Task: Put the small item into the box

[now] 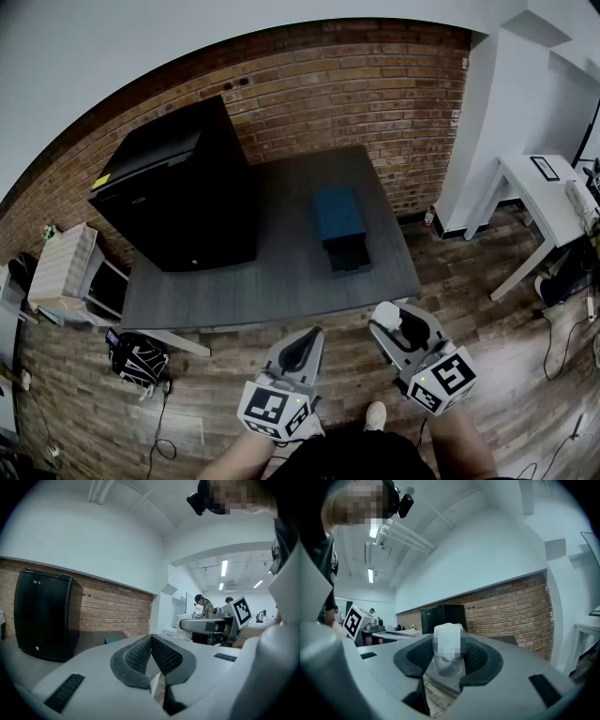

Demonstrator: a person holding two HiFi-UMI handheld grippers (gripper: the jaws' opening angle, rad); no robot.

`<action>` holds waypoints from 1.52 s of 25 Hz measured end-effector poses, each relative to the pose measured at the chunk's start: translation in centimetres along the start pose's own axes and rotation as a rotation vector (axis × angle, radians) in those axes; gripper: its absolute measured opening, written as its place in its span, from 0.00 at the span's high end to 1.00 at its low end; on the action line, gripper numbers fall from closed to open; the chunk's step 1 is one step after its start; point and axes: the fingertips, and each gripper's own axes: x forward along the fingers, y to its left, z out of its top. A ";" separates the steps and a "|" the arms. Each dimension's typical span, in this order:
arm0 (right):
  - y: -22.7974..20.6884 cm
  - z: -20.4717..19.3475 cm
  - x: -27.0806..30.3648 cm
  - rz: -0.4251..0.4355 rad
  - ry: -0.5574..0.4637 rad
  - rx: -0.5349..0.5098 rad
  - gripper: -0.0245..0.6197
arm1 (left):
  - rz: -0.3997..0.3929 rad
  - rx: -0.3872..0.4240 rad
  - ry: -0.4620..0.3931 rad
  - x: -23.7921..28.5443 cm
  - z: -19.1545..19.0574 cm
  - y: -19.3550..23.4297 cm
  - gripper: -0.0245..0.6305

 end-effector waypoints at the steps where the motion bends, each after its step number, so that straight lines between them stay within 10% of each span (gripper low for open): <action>1: 0.1 0.0 0.0 0.000 0.000 0.000 0.67 | -0.002 0.001 -0.002 0.0 0.0 0.0 0.91; 38: 4.3 -0.9 4.2 -0.079 -0.002 0.030 0.67 | -0.083 -0.008 -0.004 -3.0 -0.4 5.8 0.91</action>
